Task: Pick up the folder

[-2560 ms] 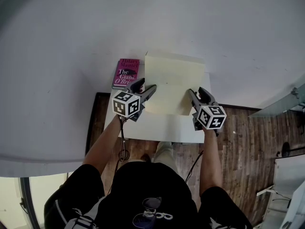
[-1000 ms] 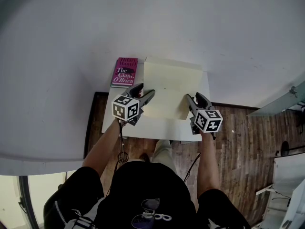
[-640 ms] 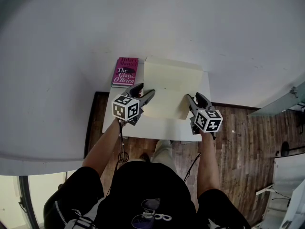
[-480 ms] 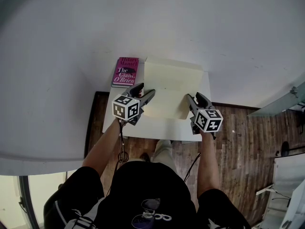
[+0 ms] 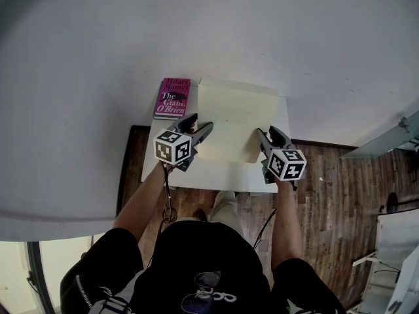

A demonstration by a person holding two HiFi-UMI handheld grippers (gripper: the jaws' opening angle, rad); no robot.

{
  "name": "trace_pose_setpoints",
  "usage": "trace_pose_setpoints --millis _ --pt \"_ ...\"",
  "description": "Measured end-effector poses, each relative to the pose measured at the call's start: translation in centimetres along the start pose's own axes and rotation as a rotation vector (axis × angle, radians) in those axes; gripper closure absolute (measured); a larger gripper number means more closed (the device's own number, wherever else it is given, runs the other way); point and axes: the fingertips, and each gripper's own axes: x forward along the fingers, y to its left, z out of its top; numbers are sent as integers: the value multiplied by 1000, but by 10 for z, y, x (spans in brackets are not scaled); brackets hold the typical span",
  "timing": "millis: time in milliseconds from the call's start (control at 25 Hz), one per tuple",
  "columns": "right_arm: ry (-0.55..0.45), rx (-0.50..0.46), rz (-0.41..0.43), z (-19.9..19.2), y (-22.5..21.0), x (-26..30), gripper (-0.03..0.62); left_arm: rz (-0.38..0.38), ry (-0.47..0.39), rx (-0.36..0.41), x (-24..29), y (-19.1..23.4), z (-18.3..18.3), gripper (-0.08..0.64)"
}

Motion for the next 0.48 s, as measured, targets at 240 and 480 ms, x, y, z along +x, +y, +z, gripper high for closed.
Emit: trace_pose_setpoints --millis 240,480 --pt "0 -1 -1 0 0 -1 391 -1 0 0 0 -1 0 279" --pt "-1 0 -1 -1 -1 -1 391 0 0 5 1 -1 0 279"
